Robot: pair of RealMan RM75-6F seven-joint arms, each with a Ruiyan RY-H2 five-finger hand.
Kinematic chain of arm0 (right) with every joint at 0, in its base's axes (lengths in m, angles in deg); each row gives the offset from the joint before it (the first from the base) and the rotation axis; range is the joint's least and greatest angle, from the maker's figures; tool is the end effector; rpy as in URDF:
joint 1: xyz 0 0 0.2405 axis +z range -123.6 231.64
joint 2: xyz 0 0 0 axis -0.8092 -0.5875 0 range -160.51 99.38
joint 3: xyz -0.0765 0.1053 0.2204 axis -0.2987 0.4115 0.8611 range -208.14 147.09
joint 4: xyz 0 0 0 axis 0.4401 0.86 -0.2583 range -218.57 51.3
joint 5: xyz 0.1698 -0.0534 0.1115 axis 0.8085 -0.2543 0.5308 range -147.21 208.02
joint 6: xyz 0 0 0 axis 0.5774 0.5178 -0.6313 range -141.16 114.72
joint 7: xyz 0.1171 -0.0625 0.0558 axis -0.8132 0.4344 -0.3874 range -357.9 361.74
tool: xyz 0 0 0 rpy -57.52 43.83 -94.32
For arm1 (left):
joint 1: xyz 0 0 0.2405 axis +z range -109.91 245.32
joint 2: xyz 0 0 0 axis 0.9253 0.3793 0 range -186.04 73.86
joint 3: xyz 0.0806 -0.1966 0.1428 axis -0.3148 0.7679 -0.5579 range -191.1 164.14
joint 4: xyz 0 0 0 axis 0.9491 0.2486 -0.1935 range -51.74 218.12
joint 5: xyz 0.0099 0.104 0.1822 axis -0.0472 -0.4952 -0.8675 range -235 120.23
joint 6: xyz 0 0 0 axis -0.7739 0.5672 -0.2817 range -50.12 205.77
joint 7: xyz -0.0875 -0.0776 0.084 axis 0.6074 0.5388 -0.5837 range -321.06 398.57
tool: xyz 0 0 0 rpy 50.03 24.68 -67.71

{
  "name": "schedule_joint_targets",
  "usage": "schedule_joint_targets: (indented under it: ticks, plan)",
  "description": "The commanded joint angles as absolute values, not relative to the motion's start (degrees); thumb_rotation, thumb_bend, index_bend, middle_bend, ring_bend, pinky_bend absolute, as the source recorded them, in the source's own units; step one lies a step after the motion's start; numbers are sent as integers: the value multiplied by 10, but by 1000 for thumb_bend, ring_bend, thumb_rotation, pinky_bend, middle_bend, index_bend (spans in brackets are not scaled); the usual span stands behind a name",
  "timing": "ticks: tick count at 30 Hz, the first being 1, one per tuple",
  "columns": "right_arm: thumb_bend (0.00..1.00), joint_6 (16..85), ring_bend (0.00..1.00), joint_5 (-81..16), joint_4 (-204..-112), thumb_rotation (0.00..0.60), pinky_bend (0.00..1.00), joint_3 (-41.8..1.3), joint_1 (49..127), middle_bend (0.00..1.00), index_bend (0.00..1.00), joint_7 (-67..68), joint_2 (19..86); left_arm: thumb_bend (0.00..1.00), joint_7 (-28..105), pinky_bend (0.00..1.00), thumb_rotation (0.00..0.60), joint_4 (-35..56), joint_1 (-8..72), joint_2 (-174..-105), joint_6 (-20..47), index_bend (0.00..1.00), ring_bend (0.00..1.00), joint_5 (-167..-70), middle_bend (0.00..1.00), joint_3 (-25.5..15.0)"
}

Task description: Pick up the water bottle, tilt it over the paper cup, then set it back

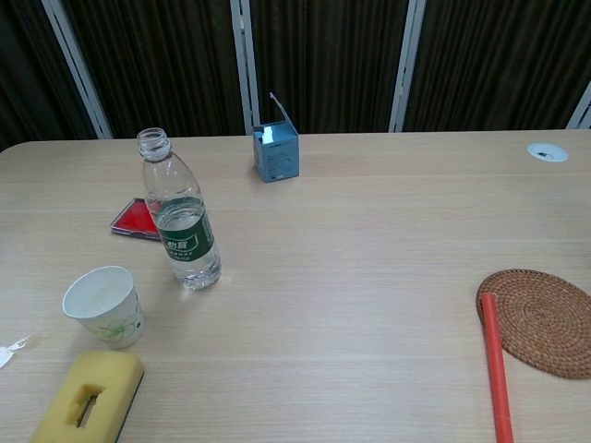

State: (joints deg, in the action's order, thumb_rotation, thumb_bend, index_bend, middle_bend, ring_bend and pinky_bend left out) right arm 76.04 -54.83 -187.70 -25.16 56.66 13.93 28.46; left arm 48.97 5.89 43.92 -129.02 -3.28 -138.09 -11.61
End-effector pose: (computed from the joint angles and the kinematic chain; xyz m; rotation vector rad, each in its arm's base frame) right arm -0.2774 -0.1753 0.1852 1.3293 -0.7798 0.8706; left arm -0.2869 0.2877 0.1300 -1.4896 -0.8478 -1.1095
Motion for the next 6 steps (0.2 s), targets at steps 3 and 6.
schedule_joint_targets:
  ticks: [3,6]
  plan:
    - [0,762,0,-555,-1869,600,0,-251,568,0,0,128,282,0,295,0,600,-100,545,-1232,-168,0,0,-1350,0,-133]
    - [0,765,0,-561,-1865,600,0,-250,568,0,0,119,279,0,250,0,600,-136,571,-1228,-199,0,0,-1363,0,-145]
